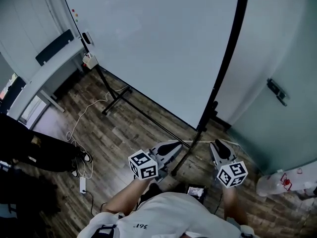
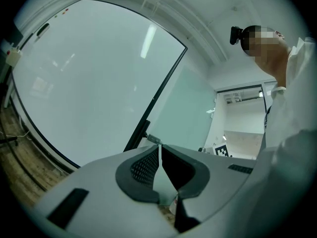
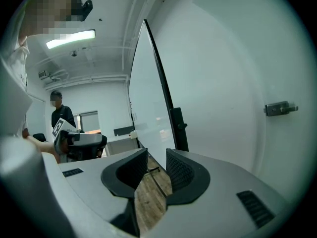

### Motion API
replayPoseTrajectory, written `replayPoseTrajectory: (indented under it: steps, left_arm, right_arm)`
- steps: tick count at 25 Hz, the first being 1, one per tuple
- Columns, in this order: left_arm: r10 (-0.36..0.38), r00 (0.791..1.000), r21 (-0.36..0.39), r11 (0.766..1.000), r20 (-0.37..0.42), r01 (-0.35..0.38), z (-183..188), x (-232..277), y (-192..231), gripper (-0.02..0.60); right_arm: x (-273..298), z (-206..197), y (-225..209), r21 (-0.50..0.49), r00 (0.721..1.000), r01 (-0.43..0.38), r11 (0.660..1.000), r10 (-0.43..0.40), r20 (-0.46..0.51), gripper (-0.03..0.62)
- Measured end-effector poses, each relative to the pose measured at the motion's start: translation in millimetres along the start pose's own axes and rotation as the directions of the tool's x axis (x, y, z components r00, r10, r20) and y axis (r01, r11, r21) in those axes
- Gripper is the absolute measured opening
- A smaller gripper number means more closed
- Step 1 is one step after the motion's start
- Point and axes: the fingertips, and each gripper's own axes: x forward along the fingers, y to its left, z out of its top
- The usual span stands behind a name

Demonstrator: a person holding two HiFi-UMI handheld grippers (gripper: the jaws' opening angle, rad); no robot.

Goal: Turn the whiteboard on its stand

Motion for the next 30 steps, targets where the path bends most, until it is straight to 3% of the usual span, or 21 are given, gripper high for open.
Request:
replayPoseTrajectory:
  steps: [16,25,30]
  left_arm:
    - [-0.052,0.998,0.037,0.998,-0.035,0.053,15.6,-34.5,29.2,0.048]
    - [-0.052,0.998,0.039,0.998,-0.045,0.054,18.1,-18.8,43.0,0.048]
    - [-0.021,1.0,0.036,0.999,-0.017,0.021,23.5,-1.8,51.3,0.048]
  right_arm:
    - [26.9,1.0,28.6,-0.012,0.996,0.092,0.996,-0.092,0.022,0.141]
    - [40.4,4.7,9.4,-0.032,0.996,0.093,0.995,-0.093,0.001,0.147]
    - [55.8,16.4,-12.2,-0.115,0.997,0.063,0.991,-0.066,-0.028,0.183]
